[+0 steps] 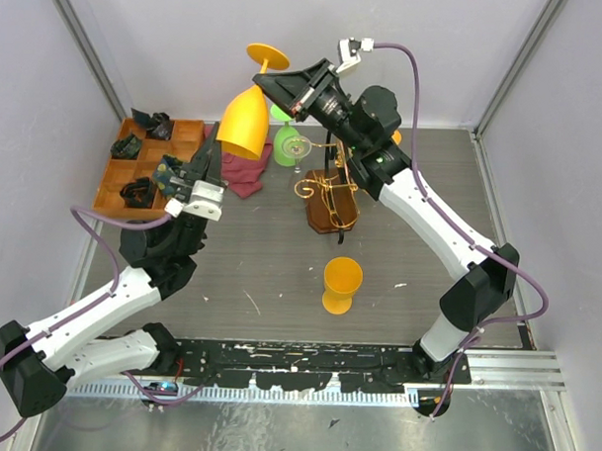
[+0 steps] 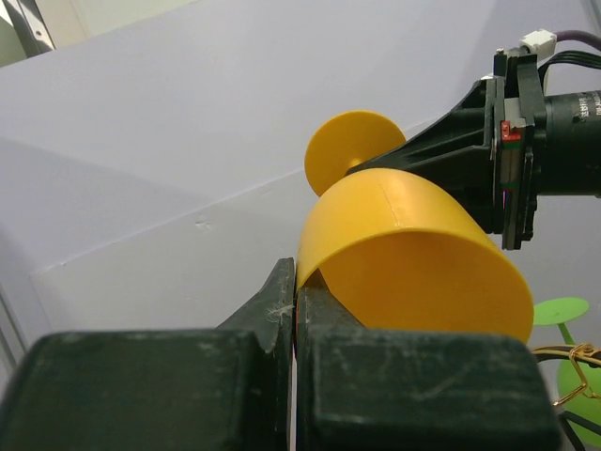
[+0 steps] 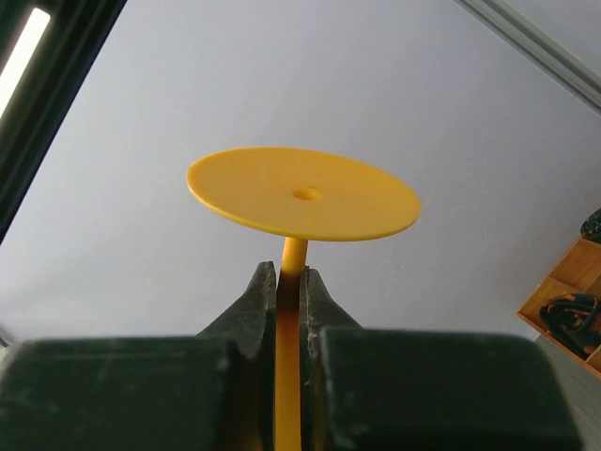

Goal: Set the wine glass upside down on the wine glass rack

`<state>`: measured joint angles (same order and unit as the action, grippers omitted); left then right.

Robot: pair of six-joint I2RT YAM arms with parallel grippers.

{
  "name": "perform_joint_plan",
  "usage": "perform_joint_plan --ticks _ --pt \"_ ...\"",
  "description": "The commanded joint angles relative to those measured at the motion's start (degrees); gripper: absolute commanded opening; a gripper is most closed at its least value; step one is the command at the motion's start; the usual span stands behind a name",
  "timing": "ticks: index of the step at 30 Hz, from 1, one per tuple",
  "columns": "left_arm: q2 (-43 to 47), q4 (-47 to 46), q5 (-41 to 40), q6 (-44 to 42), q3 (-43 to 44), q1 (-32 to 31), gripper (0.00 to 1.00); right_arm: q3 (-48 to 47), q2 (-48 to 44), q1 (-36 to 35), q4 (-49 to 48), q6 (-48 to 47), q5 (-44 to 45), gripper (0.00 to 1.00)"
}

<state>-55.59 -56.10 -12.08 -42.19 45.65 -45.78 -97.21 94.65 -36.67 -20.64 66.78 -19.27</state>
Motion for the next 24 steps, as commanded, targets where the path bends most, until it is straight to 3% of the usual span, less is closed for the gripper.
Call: perform_joint_plan --ticks 1,5,11,14,20,24 --pt "0.1 -2.3 0.8 0.4 0.4 -0.1 0.00 -1.7 0.3 -0.7 -3.5 -2.7 -2.1 0.01" --pt "0.3 -1.7 0.6 0.3 0.3 -0.1 0.05 -1.4 -0.1 -0.6 -4.1 -3.6 -1.9 0.01" --pt "1.6 1.0 0.0 -0.3 -1.2 -0.1 0.55 -0.3 -1.8 -0.1 -3.5 -7.7 -0.2 0.01" --pt "3.0 2.8 -0.6 0.0 -3.1 -0.2 0.69 -0.1 -3.0 0.5 -1.9 -10.8 1.2 0.01" --pt "7.8 10.1 -1.3 2.3 -7.5 -0.2 0.78 -0.4 -5.4 2.3 1.9 -18.3 4.3 0.01" --pt "12.8 11.2 -4.9 8.9 -11.7 -0.2 0.80 -0.3 -7.7 2.7 6.3 -26.8 6.6 0.01"
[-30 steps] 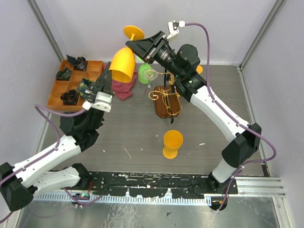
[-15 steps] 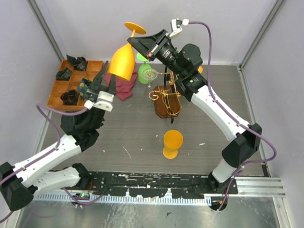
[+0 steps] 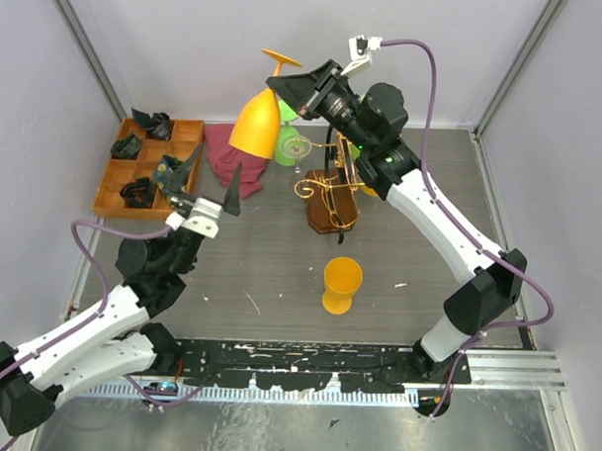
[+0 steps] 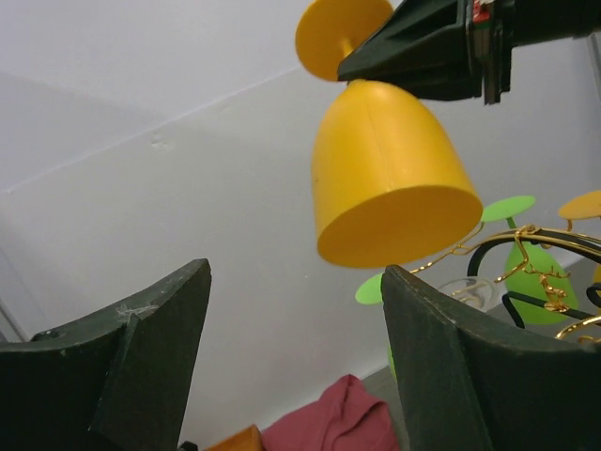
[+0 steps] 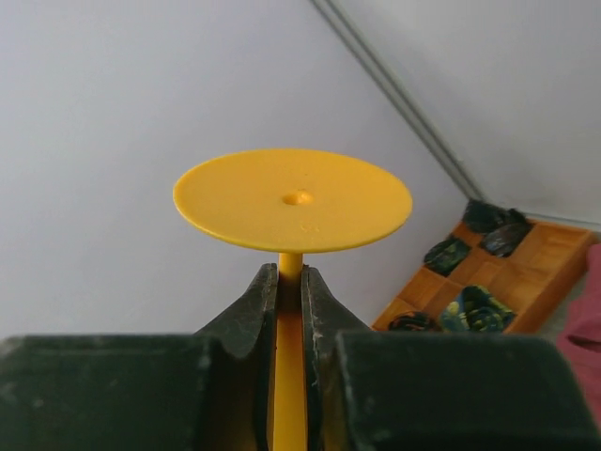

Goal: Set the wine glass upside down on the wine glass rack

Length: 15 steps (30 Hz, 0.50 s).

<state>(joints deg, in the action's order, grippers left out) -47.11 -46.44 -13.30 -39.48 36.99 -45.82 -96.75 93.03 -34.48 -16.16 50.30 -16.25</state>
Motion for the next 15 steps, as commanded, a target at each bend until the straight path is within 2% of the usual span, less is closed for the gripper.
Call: perform_joint_plan --ticks 1,5,10,12,15 --pt "5.3 1.8 -5.0 7.2 -3.7 -0.1 0.80 -0.4 -6.9 0.6 3.1 -13.0 4.2 0.01" --pt "7.4 4.2 -10.9 8.6 -3.2 0.0 0.84 5.3 -12.3 0.6 5.5 -23.0 4.3 0.01" --pt "5.4 12.7 -15.3 10.0 3.0 0.1 0.87 17.3 -22.6 0.5 7.4 -32.4 4.4 0.01" --pt "3.5 16.2 -17.4 13.2 6.1 0.8 0.93 21.6 -26.1 0.6 10.1 -36.9 4.9 0.01" --pt "0.0 25.8 -18.3 22.8 12.2 5.1 0.95 28.5 -31.9 0.5 12.1 -43.5 6.1 0.01"
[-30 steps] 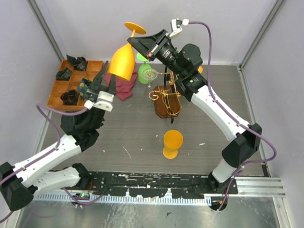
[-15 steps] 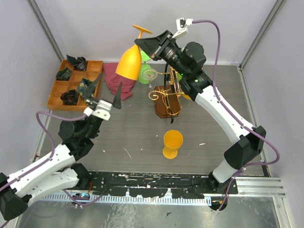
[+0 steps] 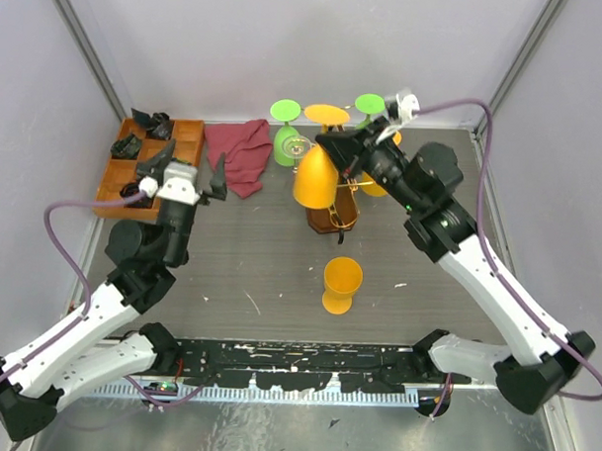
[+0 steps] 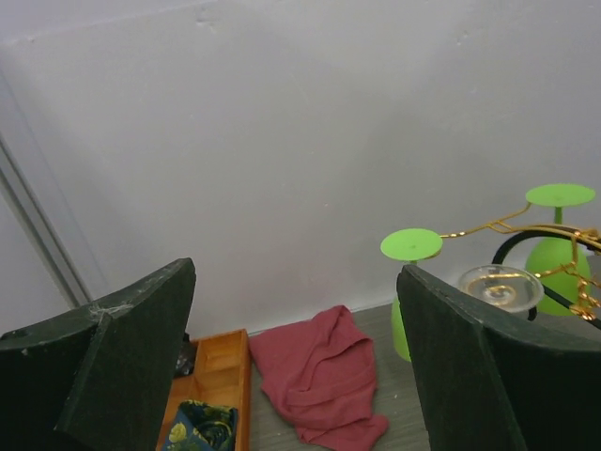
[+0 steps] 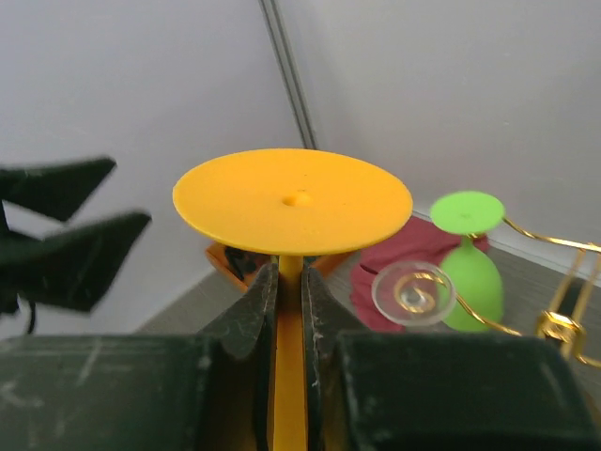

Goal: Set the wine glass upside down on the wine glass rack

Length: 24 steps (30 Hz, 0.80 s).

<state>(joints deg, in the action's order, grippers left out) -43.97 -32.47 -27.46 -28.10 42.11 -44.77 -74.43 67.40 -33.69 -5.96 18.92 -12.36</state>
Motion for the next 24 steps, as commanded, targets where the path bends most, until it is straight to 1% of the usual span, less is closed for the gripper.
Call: perform_joint_plan --ticks 1,3,6,10,17,24 --pt "-4.4 15.3 -3.1 15.0 9.1 6.6 0.95 9.7 -8.6 -0.3 0.0 -14.2 2.8 0.01" --pt "-6.5 18.8 -0.9 20.8 12.1 10.2 0.95 16.9 -13.3 -0.3 -5.2 -17.6 4.2 0.01" --pt "-9.6 20.2 0.8 24.5 13.9 13.0 0.95 24.8 -17.9 -0.3 -11.1 -21.5 6.4 0.01" --pt "-12.1 20.9 2.1 26.2 15.0 13.7 0.95 28.0 -18.7 -0.3 -12.1 -24.6 5.4 0.01" --pt "-12.2 19.2 1.5 26.9 12.9 13.7 0.95 32.9 -19.2 -0.3 -14.9 -26.9 4.7 0.01" --pt "-11.3 18.1 0.8 26.8 11.3 13.7 0.94 37.6 -17.7 -0.3 -20.1 -25.6 3.4 0.01"
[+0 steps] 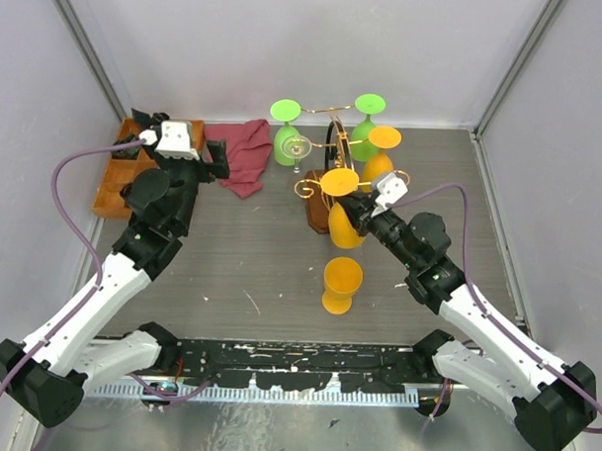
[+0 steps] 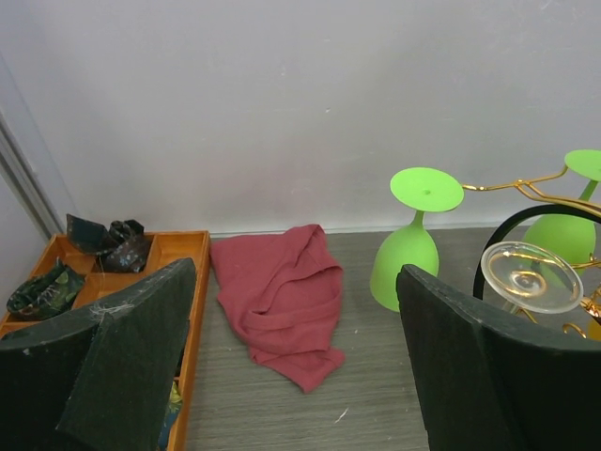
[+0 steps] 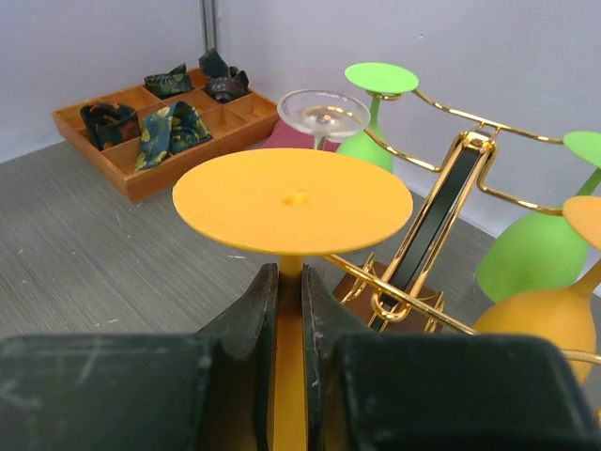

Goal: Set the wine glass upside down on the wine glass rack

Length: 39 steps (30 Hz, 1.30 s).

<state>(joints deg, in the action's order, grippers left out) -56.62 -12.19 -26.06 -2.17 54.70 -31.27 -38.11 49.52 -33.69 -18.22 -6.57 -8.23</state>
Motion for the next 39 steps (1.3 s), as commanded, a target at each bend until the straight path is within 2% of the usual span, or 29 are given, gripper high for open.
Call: perform_joint_plan --ticks 1,15,39 --pt "1.5 -2.2 -0.6 0.7 -1.4 0.2 0.94 1.5 0.5 -0.3 -8.4 0.3 -1.1 0.01" --pt "1.1 -3.1 -1.5 -0.5 -2.1 0.3 0.93 1.3 8.4 -0.3 -16.9 2.5 -0.9 0.01" --pt "0.2 -4.7 -2.4 -1.9 -3.2 0.2 0.94 -1.1 19.6 -1.5 -24.5 5.2 -3.3 0.01"
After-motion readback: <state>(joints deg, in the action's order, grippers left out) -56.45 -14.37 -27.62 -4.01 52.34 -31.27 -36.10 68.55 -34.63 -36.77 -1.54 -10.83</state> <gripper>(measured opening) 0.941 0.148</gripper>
